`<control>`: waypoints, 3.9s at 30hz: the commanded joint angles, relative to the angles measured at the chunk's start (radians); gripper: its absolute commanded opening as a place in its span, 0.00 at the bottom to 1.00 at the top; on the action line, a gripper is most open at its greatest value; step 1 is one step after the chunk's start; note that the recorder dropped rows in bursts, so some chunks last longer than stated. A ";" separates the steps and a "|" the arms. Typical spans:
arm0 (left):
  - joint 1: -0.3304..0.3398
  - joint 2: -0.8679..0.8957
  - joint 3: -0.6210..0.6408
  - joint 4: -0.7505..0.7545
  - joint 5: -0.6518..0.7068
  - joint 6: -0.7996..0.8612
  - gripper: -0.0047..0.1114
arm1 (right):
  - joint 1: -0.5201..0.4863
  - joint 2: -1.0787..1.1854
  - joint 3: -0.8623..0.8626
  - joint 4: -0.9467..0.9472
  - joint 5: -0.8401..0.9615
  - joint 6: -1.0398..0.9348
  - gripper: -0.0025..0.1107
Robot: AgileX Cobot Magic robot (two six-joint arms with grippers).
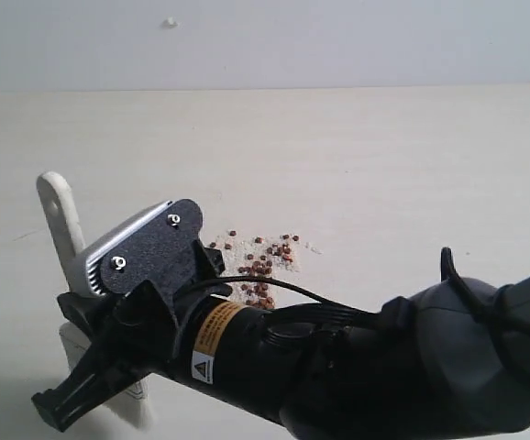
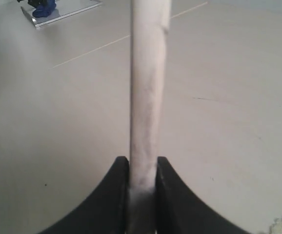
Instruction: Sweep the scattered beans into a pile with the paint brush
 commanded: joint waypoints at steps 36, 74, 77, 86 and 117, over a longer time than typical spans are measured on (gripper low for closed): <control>-0.004 -0.005 0.002 -0.005 0.005 0.000 0.04 | -0.200 0.009 0.017 0.055 0.181 0.159 0.02; -0.004 -0.005 0.002 -0.005 0.005 0.000 0.04 | -0.174 -0.062 -0.109 0.266 0.141 0.059 0.02; -0.004 -0.005 0.002 -0.005 0.005 0.000 0.04 | -0.144 0.039 -0.205 0.492 0.137 -0.078 0.02; -0.004 -0.005 0.002 -0.005 0.007 0.001 0.04 | -0.119 0.165 -0.384 0.894 0.270 -0.442 0.02; -0.004 -0.005 0.002 -0.005 0.007 0.001 0.04 | -0.035 0.115 -0.452 1.132 -0.029 -0.739 0.02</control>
